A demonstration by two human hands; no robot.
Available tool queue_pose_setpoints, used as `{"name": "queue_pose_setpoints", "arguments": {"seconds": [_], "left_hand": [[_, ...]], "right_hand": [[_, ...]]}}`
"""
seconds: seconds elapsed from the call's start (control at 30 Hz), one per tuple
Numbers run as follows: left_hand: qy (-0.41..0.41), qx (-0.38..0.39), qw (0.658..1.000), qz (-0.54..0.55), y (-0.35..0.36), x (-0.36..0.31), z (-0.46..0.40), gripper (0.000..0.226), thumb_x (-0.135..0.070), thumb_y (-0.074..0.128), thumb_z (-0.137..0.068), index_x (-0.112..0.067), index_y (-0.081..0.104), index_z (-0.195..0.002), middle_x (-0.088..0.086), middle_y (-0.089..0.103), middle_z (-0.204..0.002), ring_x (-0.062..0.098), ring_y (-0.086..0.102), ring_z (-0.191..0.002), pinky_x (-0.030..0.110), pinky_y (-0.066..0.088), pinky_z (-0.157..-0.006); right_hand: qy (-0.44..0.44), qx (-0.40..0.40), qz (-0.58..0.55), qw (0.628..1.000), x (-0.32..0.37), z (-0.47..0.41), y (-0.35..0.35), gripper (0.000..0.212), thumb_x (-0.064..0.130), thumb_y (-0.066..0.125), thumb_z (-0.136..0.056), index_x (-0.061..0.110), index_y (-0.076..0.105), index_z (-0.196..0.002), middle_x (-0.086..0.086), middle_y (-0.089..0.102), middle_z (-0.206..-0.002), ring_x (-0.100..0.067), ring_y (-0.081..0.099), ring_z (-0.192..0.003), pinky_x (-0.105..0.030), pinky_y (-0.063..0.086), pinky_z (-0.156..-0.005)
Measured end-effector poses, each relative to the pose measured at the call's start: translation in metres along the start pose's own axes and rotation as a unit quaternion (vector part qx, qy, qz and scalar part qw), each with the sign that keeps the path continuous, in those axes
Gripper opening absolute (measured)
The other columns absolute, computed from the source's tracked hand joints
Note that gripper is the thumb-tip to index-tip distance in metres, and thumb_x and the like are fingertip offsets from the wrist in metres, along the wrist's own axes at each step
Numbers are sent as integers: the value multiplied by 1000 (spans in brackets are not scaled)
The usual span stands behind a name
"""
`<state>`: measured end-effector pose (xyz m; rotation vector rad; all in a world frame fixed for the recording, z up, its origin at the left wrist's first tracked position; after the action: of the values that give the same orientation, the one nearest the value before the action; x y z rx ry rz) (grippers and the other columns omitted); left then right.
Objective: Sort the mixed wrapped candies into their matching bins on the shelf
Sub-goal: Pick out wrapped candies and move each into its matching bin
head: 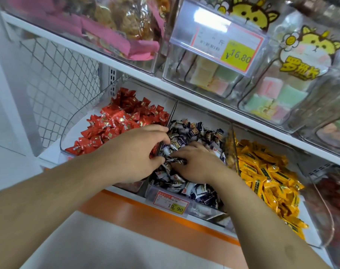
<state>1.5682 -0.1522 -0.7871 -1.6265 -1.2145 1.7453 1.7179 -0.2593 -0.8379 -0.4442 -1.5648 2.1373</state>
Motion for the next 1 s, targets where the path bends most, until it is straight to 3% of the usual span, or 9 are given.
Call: {"name": "queue_pose_setpoints", "arguments": {"seconds": [0.23, 0.33, 0.43, 0.57, 0.67, 0.77, 0.83, 0.93, 1.0], "left_hand": [[-1, 0, 1000, -2, -2, 0, 2, 42, -45, 62, -99, -47, 49, -139, -35, 18, -162, 1, 31, -147, 30, 29, -118], [-4, -2, 1000, -5, -3, -2, 1, 42, -44, 63, -99, -46, 50, -139, -35, 18, -161, 2, 31, -147, 30, 29, -118], [-3, -2, 1000, -10, -2, -2, -1, 42, -43, 64, -98, -46, 50, -138, -36, 19, -160, 3, 32, -147, 30, 30, -118], [1, -7, 1000, -30, -2, -7, -3, 43, -40, 64, -98, -43, 52, -139, -32, 21, -161, 3, 32, -147, 27, 27, -118], [2, -14, 998, -61, -2, -13, -3, 49, -37, 64, -98, -41, 49, -144, -28, 23, -162, 7, 33, -147, 28, 28, -119], [26, -29, 993, -110, -1, -30, -4, 56, -35, 63, -98, -38, 44, -150, -20, 24, -163, 14, 29, -150, 35, 24, -123], [56, -35, 991, -118, 5, -51, -9, 56, -36, 61, -100, -37, 41, -152, -18, 22, -164, 14, 27, -151, 33, 21, -123], [91, -1, 993, -78, 32, -88, -28, 57, -41, 57, -103, -37, 36, -155, -20, 19, -165, 11, 31, -148, 30, 28, -119], [110, 41, 991, -64, 63, -104, -53, 63, -45, 57, -102, -37, 30, -158, -19, 17, -167, 10, 25, -151, 31, 26, -123]], "right_hand": [[-10, 4, -11, 1000, -6, 17, 0, 50, 65, 35, -97, 44, 60, -135, 20, 57, -141, -13, 36, -139, -49, 30, -116], [-32, -10, -76, 997, -1, 28, -5, 50, 70, 43, -96, 45, 62, -134, 20, 53, -146, -11, 34, -143, -47, 25, -121], [-48, -66, -178, 981, 1, 47, -25, 48, 60, 58, -97, 47, 55, -144, 22, 33, -162, -6, 16, -154, -38, 10, -127], [-10, -129, -139, 982, -21, 73, -56, 57, 47, 64, -99, 45, 44, -152, 19, 33, -164, -7, 23, -152, -29, 15, -124], [46, -115, -99, 987, -47, 95, -56, 69, 40, 65, -98, 40, 32, -158, 11, 32, -166, -13, 24, -154, -34, 20, -126], [68, -87, -87, 990, -64, 117, -44, 76, 38, 64, -99, 31, 23, -163, 8, 21, -169, -13, 13, -156, -27, 10, -123], [71, -58, -95, 991, -71, 127, -38, 80, 45, 62, -100, 33, 16, -164, 14, 7, -171, -10, 2, -158, -28, 5, -124], [61, -40, -107, 992, -77, 135, -37, 88, 51, 65, -97, 36, 10, -165, 20, 0, -170, -7, -5, -157, -34, 5, -126], [59, -41, -117, 991, -80, 136, -37, 92, 53, 67, -94, 36, 9, -165, 21, 1, -170, -6, -5, -157, -34, 8, -127]]}}
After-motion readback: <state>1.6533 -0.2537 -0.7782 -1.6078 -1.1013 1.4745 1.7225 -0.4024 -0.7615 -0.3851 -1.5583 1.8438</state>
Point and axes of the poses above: each hand's wrist, its own z-axis away from the middle knuckle, its own y-axis out of the palm, x = y × z, the point moved 7 cm from there along -z, towards the middle knuckle
